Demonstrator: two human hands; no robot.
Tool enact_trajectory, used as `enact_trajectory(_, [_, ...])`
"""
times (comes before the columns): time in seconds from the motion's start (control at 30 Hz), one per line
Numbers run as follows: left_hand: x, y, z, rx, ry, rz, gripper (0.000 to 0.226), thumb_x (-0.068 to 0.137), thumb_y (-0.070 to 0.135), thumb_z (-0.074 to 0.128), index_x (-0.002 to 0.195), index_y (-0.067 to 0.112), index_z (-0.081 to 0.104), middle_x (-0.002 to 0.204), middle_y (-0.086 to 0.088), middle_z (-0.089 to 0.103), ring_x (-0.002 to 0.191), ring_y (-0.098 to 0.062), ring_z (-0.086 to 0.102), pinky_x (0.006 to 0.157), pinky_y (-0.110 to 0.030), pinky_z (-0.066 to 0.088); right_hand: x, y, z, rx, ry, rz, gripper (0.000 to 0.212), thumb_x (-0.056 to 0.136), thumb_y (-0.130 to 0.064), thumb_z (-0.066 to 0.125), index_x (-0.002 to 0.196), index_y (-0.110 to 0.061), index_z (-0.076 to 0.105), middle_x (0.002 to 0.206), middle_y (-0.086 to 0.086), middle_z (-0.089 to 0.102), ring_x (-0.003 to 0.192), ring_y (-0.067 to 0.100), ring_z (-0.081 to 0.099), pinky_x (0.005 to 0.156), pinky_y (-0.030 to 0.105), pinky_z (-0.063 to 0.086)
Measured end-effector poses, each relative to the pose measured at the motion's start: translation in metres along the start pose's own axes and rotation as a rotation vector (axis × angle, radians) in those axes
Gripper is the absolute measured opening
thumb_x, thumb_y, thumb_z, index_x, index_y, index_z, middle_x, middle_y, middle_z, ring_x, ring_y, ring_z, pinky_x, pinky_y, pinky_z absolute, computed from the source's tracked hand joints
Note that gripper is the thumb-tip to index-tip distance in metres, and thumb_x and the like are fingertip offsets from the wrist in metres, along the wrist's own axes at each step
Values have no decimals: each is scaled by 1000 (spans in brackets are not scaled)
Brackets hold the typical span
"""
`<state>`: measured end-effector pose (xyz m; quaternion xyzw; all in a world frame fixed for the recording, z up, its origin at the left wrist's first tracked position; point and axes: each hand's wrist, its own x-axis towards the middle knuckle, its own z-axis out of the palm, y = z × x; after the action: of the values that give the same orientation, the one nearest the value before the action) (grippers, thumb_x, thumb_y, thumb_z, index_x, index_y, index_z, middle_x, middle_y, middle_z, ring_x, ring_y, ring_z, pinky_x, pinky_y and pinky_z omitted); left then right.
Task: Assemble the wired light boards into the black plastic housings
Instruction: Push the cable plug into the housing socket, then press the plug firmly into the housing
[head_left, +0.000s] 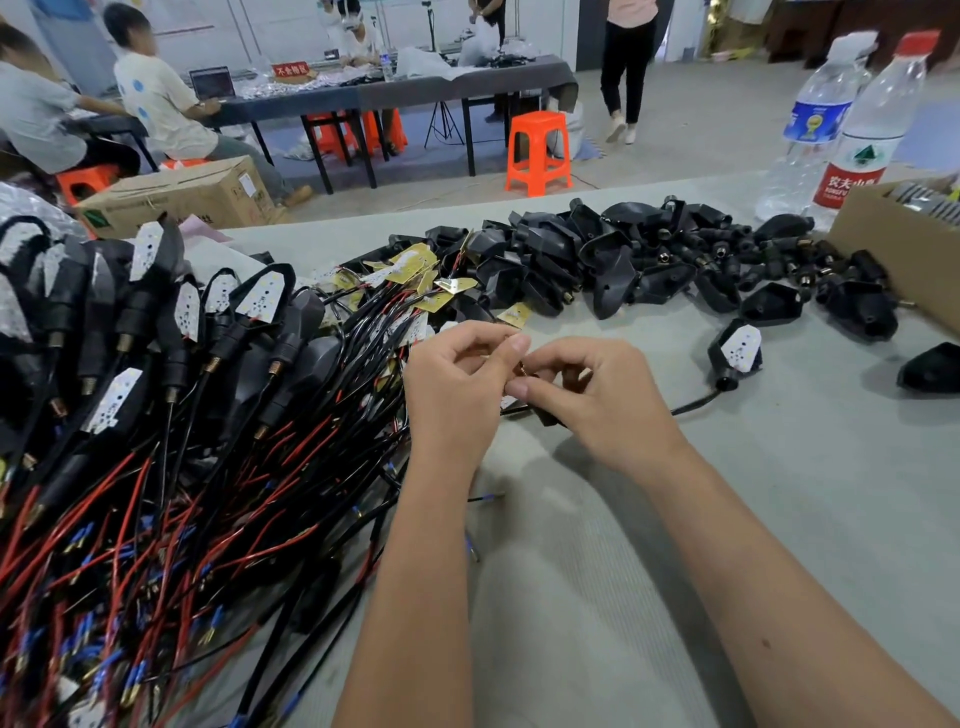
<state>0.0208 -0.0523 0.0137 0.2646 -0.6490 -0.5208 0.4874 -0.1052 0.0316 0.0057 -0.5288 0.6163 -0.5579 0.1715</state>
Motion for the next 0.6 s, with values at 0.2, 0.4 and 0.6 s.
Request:
enact_trajectory(0.2, [7, 1, -18, -53, 234, 20, 7, 92, 11, 75, 84, 13, 75, 66, -2, 72, 59, -9, 65, 56, -18, 52, 1, -1, 0, -146, -41, -1, 21, 77, -23, 90, 96, -22, 82, 80, -5, 68, 64, 4, 51, 64, 17, 40])
enact_trajectory(0.4, [5, 3, -15, -156, 286, 14, 9, 92, 11, 75, 84, 15, 76, 69, -5, 73, 62, -12, 66, 60, -19, 53, 2, -3, 0, -319, -2, -101, 25, 81, -28, 87, 104, -28, 80, 88, -7, 68, 79, 8, 55, 74, 31, 46])
enact_trajectory(0.6, [3, 10, 6, -169, 362, 115, 5, 92, 8, 75, 87, 9, 74, 67, -3, 72, 62, -11, 66, 60, -20, 53, 4, 1, 3, -146, 77, -74, 10, 87, -22, 80, 95, -26, 77, 82, -11, 69, 71, 10, 55, 65, 26, 45])
